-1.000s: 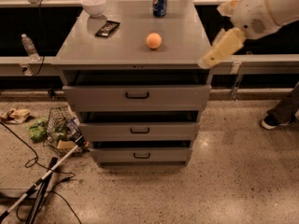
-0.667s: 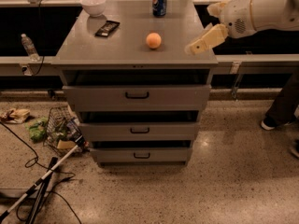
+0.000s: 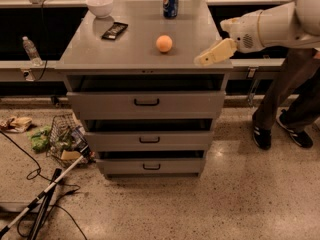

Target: Pick orange

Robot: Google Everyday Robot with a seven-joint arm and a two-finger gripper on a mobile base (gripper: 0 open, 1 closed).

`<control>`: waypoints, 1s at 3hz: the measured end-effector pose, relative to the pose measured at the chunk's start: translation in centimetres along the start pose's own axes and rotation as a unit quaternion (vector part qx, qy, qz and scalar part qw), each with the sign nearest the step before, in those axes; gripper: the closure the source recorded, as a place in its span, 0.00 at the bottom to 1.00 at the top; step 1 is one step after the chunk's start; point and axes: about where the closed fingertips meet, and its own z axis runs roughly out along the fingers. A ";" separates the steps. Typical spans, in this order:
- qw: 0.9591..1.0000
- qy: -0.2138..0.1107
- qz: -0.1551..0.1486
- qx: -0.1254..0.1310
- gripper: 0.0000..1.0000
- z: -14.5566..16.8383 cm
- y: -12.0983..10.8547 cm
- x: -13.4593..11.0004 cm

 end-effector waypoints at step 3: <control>0.996 -0.061 0.062 0.028 0.00 10.5 -6.0 0.3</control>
Offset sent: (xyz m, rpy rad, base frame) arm 0.1099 0.0330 -0.0173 0.1891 -0.0484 -0.1215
